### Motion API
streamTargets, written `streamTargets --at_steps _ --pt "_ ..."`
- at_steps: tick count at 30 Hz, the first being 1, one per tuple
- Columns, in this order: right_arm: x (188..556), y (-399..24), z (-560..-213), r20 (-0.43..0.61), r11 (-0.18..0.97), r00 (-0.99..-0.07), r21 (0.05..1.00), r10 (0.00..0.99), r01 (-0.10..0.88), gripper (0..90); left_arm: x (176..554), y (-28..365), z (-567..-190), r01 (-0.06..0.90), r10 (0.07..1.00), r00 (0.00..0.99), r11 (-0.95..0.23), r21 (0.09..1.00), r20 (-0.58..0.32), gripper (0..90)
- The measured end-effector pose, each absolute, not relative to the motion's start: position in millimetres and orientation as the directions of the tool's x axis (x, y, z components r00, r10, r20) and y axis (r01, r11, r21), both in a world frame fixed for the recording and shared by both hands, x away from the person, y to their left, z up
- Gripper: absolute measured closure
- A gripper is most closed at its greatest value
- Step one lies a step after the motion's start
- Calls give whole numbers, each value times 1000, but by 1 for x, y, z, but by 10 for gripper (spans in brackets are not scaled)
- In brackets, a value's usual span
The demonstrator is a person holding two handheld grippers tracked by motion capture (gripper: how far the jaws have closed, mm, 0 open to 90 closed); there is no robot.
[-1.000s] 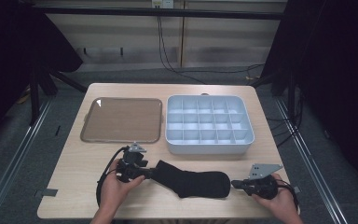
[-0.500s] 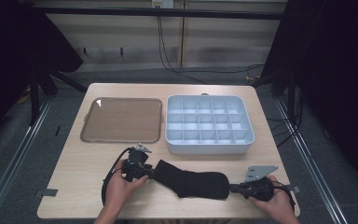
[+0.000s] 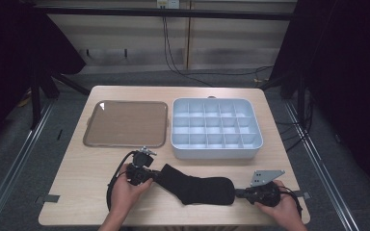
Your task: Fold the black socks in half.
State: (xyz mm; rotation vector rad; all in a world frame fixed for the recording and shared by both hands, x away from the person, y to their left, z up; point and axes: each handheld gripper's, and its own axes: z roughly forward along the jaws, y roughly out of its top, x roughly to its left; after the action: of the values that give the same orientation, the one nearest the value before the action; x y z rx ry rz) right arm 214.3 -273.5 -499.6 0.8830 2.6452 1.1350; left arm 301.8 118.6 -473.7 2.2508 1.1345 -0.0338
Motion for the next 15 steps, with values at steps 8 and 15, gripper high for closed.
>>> streamTargets --at_steps 8,15 --pt "216 -270 -500 108 545 -825 701 555 459 900 302 125 -461 742 722 622 -419 523 -304 839" --pt "218 -267 -501 119 540 -824 703 554 464 900 302 130 -453 749 725 612 -403 526 -316 839"
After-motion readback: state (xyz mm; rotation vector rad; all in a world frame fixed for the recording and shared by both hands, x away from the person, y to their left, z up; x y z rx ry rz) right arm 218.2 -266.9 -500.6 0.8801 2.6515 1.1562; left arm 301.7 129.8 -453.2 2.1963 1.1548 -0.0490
